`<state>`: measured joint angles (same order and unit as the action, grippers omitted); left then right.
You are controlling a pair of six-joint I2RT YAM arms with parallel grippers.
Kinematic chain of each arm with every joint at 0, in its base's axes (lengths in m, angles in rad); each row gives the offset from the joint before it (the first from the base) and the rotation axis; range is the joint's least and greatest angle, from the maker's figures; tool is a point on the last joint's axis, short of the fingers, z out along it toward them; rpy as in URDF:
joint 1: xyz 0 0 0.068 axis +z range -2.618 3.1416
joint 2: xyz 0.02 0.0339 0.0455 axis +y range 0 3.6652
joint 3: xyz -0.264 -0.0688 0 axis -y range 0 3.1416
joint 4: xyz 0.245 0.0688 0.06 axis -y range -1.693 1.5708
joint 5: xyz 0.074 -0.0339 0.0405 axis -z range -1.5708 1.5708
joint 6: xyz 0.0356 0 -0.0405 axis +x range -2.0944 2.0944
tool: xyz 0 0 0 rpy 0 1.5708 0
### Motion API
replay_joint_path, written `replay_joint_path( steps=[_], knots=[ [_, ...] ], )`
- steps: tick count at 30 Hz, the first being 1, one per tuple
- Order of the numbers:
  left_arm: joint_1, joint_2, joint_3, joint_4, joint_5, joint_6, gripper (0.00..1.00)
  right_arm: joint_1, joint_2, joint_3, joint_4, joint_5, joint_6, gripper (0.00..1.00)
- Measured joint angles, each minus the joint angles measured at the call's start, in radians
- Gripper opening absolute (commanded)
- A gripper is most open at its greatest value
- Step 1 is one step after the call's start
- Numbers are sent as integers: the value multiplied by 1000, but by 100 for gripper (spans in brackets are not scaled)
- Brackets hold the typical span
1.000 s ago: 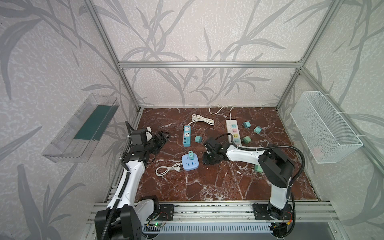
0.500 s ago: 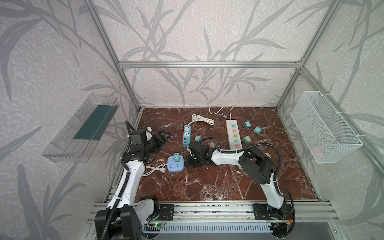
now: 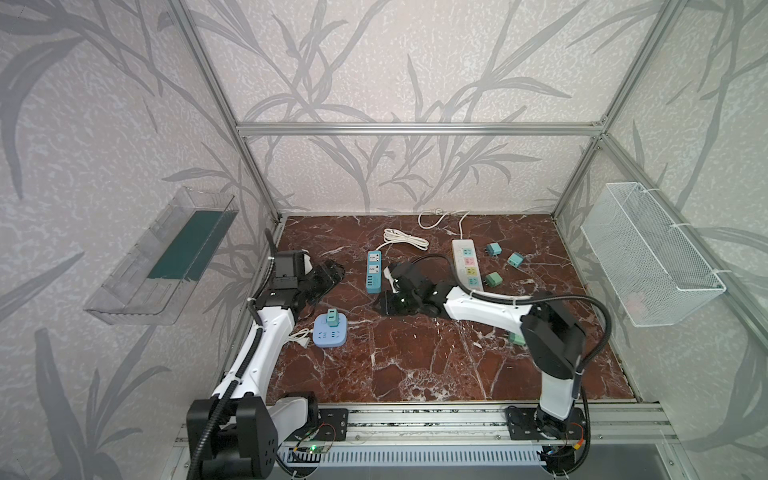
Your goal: Insert the plug
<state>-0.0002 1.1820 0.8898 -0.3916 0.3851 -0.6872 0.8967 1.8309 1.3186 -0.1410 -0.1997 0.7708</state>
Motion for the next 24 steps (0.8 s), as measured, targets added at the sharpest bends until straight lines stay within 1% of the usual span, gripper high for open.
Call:
replay_joint_path(
  steps=[1, 3, 5, 7, 11, 14, 17, 19, 23, 24],
  knots=[
    [-37, 29, 35, -20, -34, 13, 99, -20, -57, -15, -22, 29, -43, 59],
    [-101, 102, 109, -48, -95, 39, 99, -58, -154, -40, -73, 80, -110, 68],
    [-149, 198, 190, -72, -135, 61, 99, -97, -219, -49, -136, 132, -191, 74],
    [-171, 297, 272, -106, -167, 79, 99, -131, -238, -41, -190, 171, -260, 76],
    [-214, 523, 448, -164, -228, 113, 99, -179, -177, 12, -293, 209, -403, 76],
    [-241, 669, 558, -210, -260, 138, 98, -202, -102, 48, -320, 217, -473, 75],
    [-255, 788, 647, -255, -275, 162, 94, -219, -47, 68, -339, 214, -515, 76],
    [-263, 854, 703, -290, -283, 179, 90, -228, -27, 74, -346, 207, -533, 76],
    [-270, 954, 794, -350, -300, 220, 84, -240, -32, 65, -344, 191, -544, 76],
    [-273, 970, 808, -362, -306, 226, 81, -243, -39, 55, -335, 188, -544, 76]
  ],
)
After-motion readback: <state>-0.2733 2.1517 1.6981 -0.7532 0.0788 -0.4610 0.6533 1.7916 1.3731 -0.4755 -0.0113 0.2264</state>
